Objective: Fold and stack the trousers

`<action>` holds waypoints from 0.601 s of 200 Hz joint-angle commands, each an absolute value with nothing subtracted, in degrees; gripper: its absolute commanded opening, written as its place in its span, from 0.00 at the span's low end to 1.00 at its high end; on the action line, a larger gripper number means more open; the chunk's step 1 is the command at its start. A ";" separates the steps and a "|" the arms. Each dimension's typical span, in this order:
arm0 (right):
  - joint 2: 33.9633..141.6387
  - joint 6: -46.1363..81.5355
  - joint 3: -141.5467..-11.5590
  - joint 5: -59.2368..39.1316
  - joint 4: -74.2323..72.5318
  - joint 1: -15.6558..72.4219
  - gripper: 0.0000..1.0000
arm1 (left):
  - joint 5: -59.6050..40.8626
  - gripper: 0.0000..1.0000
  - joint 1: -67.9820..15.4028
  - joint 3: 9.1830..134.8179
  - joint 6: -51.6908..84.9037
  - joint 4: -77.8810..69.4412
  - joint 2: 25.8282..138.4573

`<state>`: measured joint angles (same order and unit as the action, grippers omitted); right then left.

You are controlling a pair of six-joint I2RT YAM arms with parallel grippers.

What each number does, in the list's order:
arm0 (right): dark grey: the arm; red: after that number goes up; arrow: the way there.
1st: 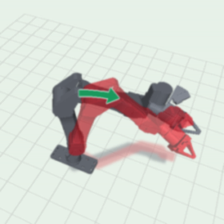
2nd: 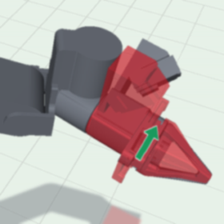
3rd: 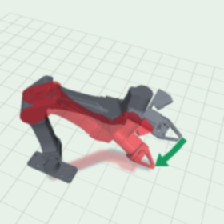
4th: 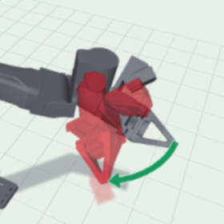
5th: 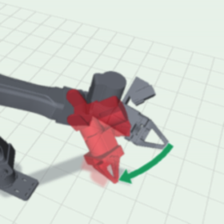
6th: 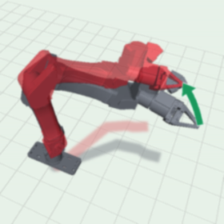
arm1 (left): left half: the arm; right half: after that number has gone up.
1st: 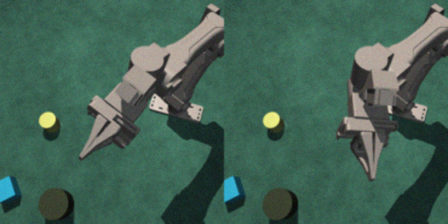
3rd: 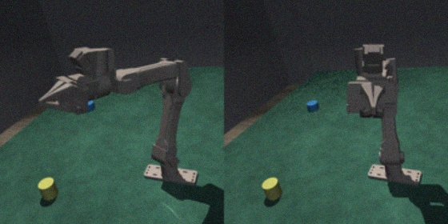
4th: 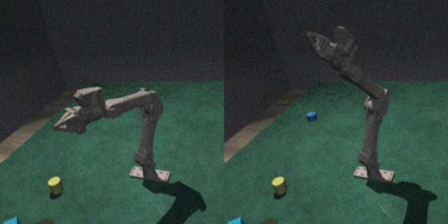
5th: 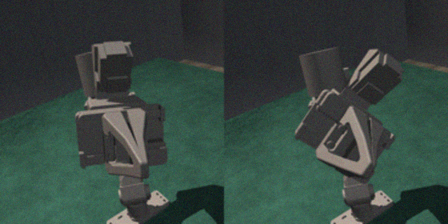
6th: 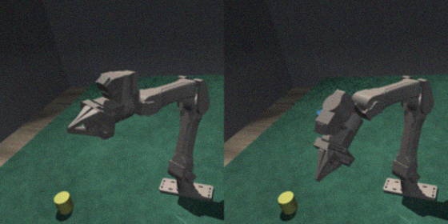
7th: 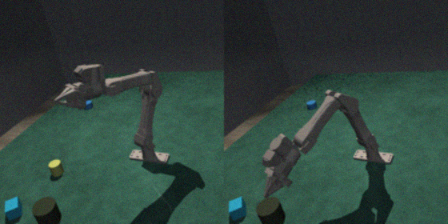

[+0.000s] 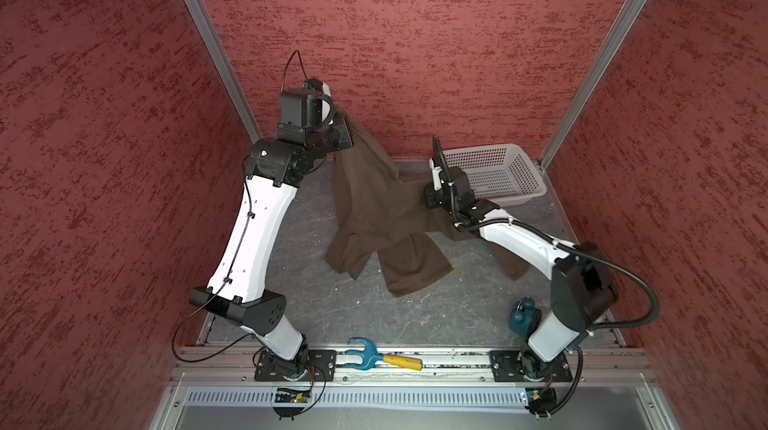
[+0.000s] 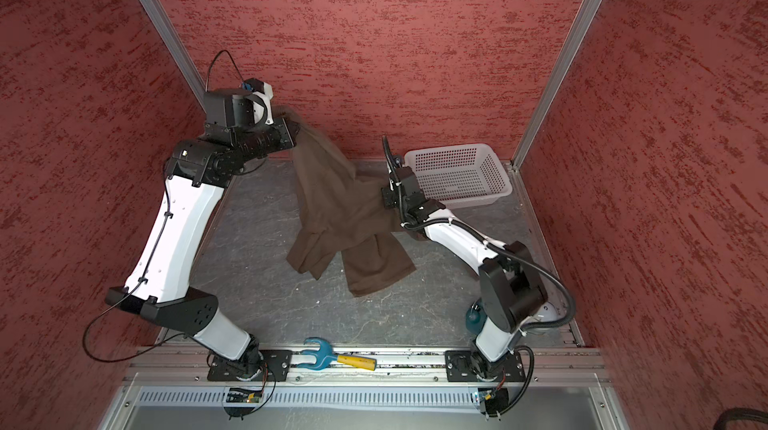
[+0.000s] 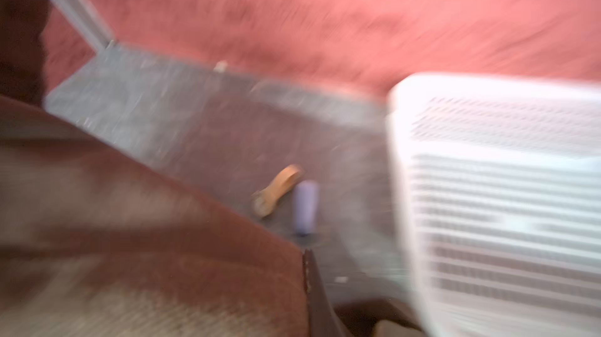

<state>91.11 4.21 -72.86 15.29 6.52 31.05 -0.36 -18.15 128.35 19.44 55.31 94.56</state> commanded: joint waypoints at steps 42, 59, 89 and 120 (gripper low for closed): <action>66.94 -0.40 -79.94 2.52 23.63 35.15 0.00 | 3.91 0.00 -17.83 135.38 16.72 44.78 93.44; 65.07 2.79 -72.57 -1.22 22.69 38.43 0.00 | 7.07 0.00 -15.81 121.42 15.33 37.81 86.20; 69.64 10.47 -59.72 -4.86 21.29 41.09 0.00 | 6.02 0.00 -8.17 95.66 20.68 28.77 72.41; 78.99 17.83 -53.03 -12.13 12.29 49.69 0.00 | 4.79 0.00 1.43 77.47 27.43 29.29 63.52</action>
<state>74.61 10.72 -56.47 -3.95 14.31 43.51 3.18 -4.58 86.70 21.47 35.11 68.25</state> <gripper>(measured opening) 0.051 0.088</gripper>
